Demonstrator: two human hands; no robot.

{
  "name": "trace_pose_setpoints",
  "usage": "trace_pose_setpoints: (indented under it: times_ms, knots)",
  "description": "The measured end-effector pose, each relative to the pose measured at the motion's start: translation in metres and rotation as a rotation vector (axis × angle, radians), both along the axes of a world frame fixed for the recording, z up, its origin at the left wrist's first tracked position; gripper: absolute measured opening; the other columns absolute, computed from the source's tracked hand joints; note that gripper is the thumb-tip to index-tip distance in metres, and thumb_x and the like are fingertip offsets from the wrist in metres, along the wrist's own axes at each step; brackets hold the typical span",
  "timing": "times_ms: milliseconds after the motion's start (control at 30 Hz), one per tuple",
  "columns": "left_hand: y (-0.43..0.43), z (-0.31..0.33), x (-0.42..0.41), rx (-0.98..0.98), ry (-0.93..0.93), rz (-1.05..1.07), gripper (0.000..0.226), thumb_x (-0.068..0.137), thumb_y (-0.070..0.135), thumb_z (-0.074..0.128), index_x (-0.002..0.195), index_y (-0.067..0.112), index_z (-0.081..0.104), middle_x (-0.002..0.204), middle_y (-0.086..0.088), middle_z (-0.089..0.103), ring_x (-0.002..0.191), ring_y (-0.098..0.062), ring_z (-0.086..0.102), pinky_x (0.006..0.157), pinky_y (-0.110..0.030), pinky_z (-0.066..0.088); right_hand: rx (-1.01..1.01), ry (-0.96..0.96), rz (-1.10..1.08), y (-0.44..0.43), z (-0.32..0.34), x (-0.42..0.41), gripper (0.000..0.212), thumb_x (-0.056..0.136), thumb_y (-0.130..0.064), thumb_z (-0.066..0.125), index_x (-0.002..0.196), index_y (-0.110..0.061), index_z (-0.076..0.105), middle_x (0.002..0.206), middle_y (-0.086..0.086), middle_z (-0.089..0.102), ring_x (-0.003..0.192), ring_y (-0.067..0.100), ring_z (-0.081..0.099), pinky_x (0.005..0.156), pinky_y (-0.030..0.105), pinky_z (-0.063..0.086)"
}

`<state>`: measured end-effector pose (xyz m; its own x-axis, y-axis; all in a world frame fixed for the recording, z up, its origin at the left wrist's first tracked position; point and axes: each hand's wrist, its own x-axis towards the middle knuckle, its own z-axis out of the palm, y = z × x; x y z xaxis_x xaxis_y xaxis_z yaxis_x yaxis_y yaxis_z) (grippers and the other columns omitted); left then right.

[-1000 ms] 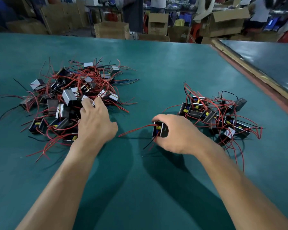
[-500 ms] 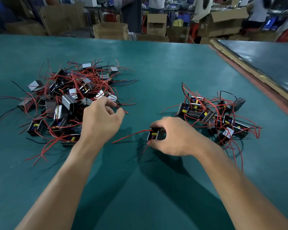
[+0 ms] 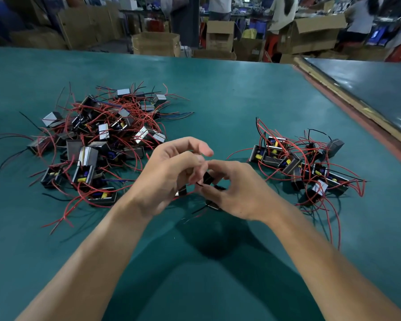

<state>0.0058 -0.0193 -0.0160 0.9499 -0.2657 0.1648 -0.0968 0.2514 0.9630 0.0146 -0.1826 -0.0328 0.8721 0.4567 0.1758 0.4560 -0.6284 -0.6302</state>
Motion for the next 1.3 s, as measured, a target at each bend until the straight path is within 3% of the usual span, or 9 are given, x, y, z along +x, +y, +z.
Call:
trace_pose_setpoints:
  times_ms: [167, 300, 433, 567, 700, 833, 967, 1167, 1300]
  knots:
    - [0.001, 0.0, 0.002, -0.005, -0.023, 0.049, 0.021, 0.077, 0.009, 0.05, 0.093, 0.012, 0.063, 0.088, -0.011, 0.066, 0.065, -0.019, 0.05, 0.064, -0.029, 0.048, 0.029, -0.091, -0.154, -0.004, -0.004, 0.004, 0.021, 0.088, -0.04, 0.069, 0.108, -0.033, 0.068, 0.079, -0.014, 0.068, 0.078, 0.007, 0.064, 0.081, 0.029, 0.052]
    - [0.002, -0.001, 0.004, 0.205, -0.066, 0.234, 0.034, 0.078, 0.022, 0.05, 0.107, 0.012, 0.066, 0.12, -0.005, 0.065, 0.091, -0.016, 0.058, 0.079, -0.038, 0.05, 0.129, -0.134, -0.392, -0.009, -0.005, 0.015, 0.02, 0.089, -0.038, 0.066, 0.105, -0.029, 0.071, 0.073, -0.018, 0.065, 0.074, 0.006, 0.06, 0.073, 0.025, 0.046]
    - [-0.002, -0.009, 0.005, 0.455, -0.168, 0.364, 0.026, 0.077, 0.025, 0.056, 0.1, 0.018, 0.065, 0.097, 0.005, 0.068, 0.085, -0.012, 0.06, 0.076, -0.032, 0.051, 0.247, -0.164, -0.551, -0.015, -0.002, 0.02, 0.018, 0.091, -0.035, 0.061, 0.103, -0.026, 0.07, 0.083, -0.01, 0.071, 0.079, 0.015, 0.064, 0.08, 0.031, 0.051]
    - [-0.003, -0.021, 0.005, 0.891, -0.273, 0.247, 0.016, 0.078, 0.027, 0.073, 0.092, 0.023, 0.066, 0.08, 0.009, 0.067, 0.069, -0.009, 0.06, 0.069, -0.027, 0.048, 0.351, -0.176, -0.558, -0.018, 0.001, 0.022, 0.014, 0.094, -0.025, 0.056, 0.1, -0.028, 0.069, 0.08, -0.008, 0.073, 0.071, 0.01, 0.066, 0.077, 0.034, 0.054]
    - [-0.004, -0.024, 0.001, 1.166, -0.357, 0.187, 0.028, 0.075, 0.041, 0.073, 0.099, 0.028, 0.067, 0.091, 0.014, 0.069, 0.087, -0.012, 0.062, 0.082, -0.032, 0.05, 0.125, -0.035, -0.496, -0.021, -0.003, 0.022, 0.017, 0.095, -0.03, 0.057, 0.102, -0.033, 0.072, 0.085, -0.008, 0.073, 0.08, 0.017, 0.066, 0.083, 0.034, 0.053]
    - [-0.001, -0.023, 0.002, 1.203, -0.37, 0.229, 0.028, 0.08, 0.046, 0.071, 0.101, 0.029, 0.067, 0.088, 0.017, 0.065, 0.09, -0.011, 0.06, 0.085, -0.029, 0.044, -0.095, 0.062, -0.421, -0.019, -0.005, 0.02, 0.017, 0.095, -0.03, 0.058, 0.1, -0.032, 0.075, 0.097, -0.004, 0.075, 0.094, 0.02, 0.068, 0.09, 0.033, 0.052]
    - [0.002, -0.024, 0.005, 1.333, -0.365, 0.295, 0.021, 0.085, 0.043, 0.066, 0.096, 0.026, 0.069, 0.088, 0.01, 0.07, 0.09, -0.017, 0.061, 0.089, -0.034, 0.044, -0.117, 0.084, -0.377, -0.021, -0.003, 0.019, 0.017, 0.095, -0.032, 0.06, 0.101, -0.035, 0.075, 0.103, -0.006, 0.074, 0.098, 0.014, 0.066, 0.092, 0.031, 0.052]
    - [0.011, -0.028, 0.01, 1.354, -0.265, 0.496, 0.017, 0.082, 0.034, 0.069, 0.098, 0.026, 0.071, 0.095, 0.006, 0.069, 0.104, -0.021, 0.057, 0.092, -0.037, 0.044, -0.145, 0.063, -0.311, -0.028, -0.006, 0.022, 0.014, 0.092, -0.029, 0.064, 0.095, -0.034, 0.077, 0.057, -0.033, 0.057, 0.067, -0.008, 0.058, 0.063, 0.008, 0.039]
    - [0.014, -0.028, 0.01, 1.388, -0.253, 0.509, 0.015, 0.078, 0.034, 0.074, 0.092, 0.029, 0.074, 0.088, 0.003, 0.059, 0.114, -0.023, 0.048, 0.089, -0.037, 0.041, -0.109, 0.018, -0.344, -0.03, -0.004, 0.022, 0.013, 0.089, -0.034, 0.068, 0.089, -0.026, 0.079, 0.079, -0.015, 0.072, 0.08, 0.012, 0.065, 0.077, 0.026, 0.05]
